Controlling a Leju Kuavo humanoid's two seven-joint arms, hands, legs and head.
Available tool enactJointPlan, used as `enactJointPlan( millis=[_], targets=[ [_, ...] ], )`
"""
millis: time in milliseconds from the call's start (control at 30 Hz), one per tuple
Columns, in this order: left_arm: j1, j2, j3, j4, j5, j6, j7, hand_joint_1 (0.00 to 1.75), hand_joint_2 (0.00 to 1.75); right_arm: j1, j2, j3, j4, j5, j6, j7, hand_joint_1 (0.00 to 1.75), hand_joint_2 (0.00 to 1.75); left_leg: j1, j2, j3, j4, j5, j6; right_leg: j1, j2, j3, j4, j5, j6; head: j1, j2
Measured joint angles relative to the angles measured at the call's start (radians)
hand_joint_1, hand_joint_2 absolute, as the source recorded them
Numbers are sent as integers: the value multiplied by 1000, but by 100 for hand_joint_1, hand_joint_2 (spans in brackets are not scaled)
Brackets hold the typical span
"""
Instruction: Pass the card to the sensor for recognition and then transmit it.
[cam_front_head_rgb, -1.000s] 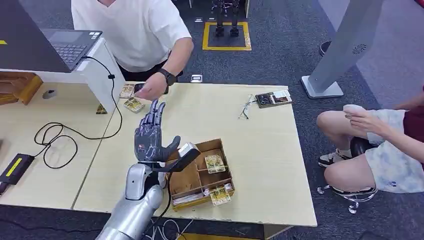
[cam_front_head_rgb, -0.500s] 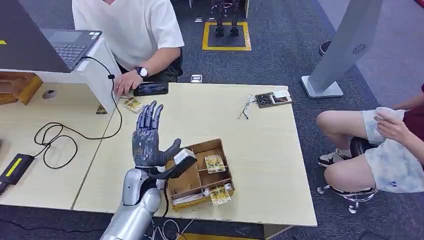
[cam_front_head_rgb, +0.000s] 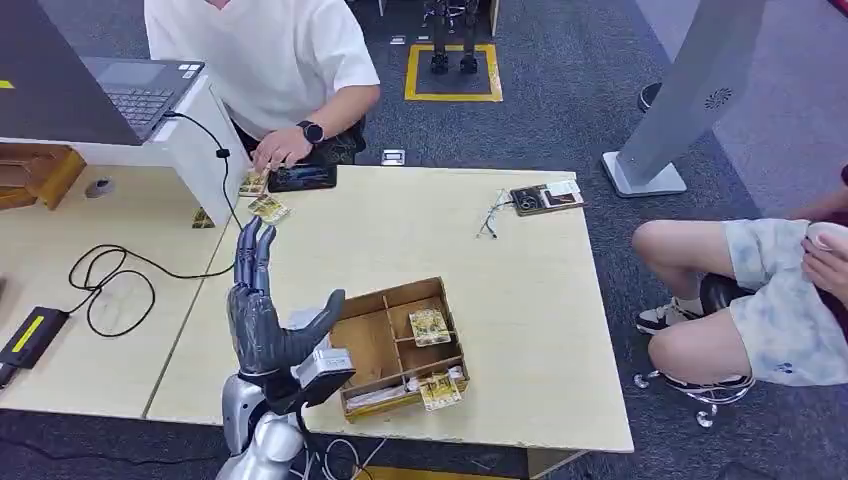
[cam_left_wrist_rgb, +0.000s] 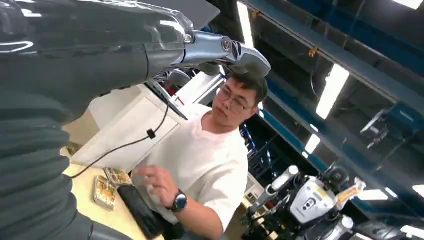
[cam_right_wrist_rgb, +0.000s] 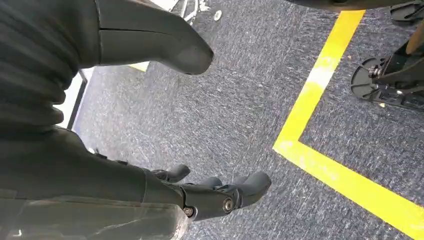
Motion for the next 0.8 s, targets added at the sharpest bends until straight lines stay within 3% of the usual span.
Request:
enactJointPlan(
  millis=[267, 633, 667, 800],
  targets=[
    [61, 3, 1, -132, 50, 0, -86, 0, 175, 0, 14, -8, 0, 4, -6, 6, 0, 175, 0, 0, 0, 0, 0, 0, 0, 0, 0, 0, 0, 0, 0, 0],
    [132, 0, 74, -334, 132, 0, -89, 0, 175, 0, 31, -18, -2, 2, -29, 19, 0, 175, 0, 0, 0, 0, 0, 0, 0, 0, 0, 0, 0, 0, 0, 0],
    [136, 0, 83, -352, 133, 0, -89, 0, 0, 0, 32, -19, -2, 2, -32, 21, 0, 175, 0, 0, 0, 0, 0, 0, 0, 0, 0, 0, 0, 0, 0, 0],
    [156, -3, 121, -421, 171, 0, -90, 0, 0, 0, 34, -22, -3, 2, -35, 28, 0, 175, 0, 0, 0, 0, 0, 0, 0, 0, 0, 0, 0, 0, 0, 0]
  ],
)
